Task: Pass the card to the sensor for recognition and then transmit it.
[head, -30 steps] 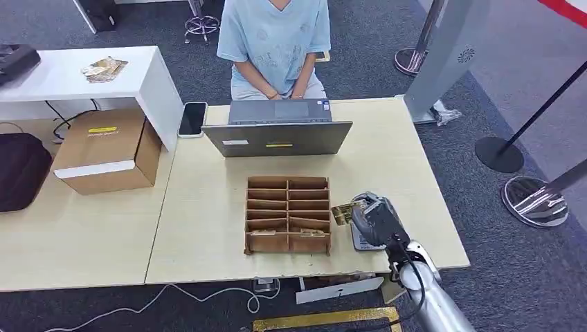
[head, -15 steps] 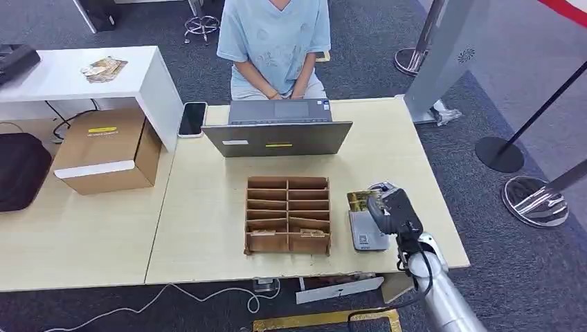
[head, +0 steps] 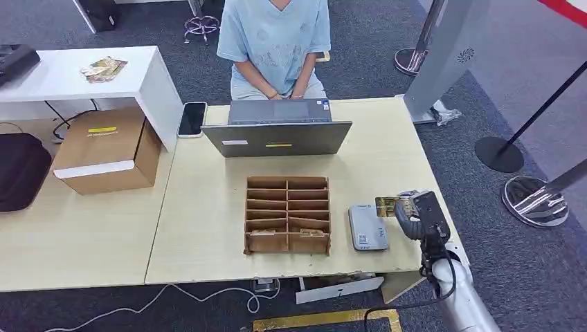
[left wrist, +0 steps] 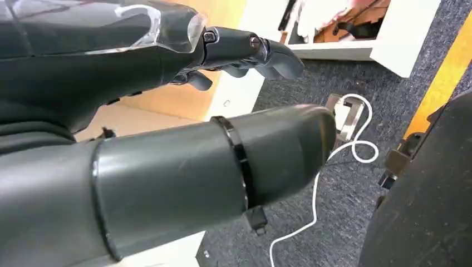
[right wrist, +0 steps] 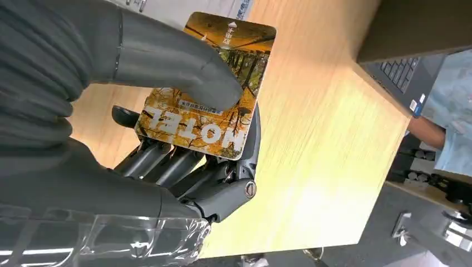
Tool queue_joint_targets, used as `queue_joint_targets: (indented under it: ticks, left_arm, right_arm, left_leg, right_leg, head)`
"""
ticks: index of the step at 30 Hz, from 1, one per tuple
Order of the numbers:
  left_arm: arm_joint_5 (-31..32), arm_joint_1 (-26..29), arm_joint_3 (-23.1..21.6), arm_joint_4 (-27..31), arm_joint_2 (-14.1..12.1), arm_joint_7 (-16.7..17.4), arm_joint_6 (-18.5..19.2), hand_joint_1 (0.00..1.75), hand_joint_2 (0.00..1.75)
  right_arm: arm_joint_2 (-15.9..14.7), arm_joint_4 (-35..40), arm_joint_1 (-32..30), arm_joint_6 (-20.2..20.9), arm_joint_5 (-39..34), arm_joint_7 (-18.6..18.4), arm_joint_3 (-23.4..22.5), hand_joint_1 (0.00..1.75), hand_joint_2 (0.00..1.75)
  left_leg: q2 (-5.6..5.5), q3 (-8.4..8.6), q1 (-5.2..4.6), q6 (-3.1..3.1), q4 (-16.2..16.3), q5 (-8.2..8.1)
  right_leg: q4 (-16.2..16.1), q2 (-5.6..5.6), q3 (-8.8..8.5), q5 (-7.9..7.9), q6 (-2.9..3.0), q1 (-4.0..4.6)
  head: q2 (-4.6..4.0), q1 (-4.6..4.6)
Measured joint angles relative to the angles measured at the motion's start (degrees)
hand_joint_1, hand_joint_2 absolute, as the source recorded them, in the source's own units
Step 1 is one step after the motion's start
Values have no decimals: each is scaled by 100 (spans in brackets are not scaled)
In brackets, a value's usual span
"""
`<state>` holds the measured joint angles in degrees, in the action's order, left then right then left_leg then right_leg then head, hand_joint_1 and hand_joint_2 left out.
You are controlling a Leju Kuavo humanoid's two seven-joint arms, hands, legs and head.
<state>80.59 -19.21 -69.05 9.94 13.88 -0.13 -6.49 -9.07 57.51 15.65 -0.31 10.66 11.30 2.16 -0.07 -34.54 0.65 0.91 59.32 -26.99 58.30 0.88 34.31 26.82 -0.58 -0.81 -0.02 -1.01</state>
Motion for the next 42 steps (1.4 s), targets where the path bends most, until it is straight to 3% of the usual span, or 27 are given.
queue_joint_targets:
  ticks: [18, 42]
  left_arm:
    - [-105, -4, -11, 0, 2, -46, 0, 0, 0]
    - [0, -10, -48, 0, 13, -48, 0, 0, 0]
  right_arm:
    - [39, -664, 580, 138, 392, 41, 101, 175, 175]
    - [11, -721, 177, 92, 191, -103, -146, 175, 175]
  left_leg:
    - [-2, -1, 0, 0, 0, 1]
    - [3, 2, 0, 0, 0, 0]
  right_leg:
    - [2, 3, -1, 0, 0, 0]
    - [0, -5, 1, 0, 0, 0]
  head:
    - [0, 0]
    - [0, 0]
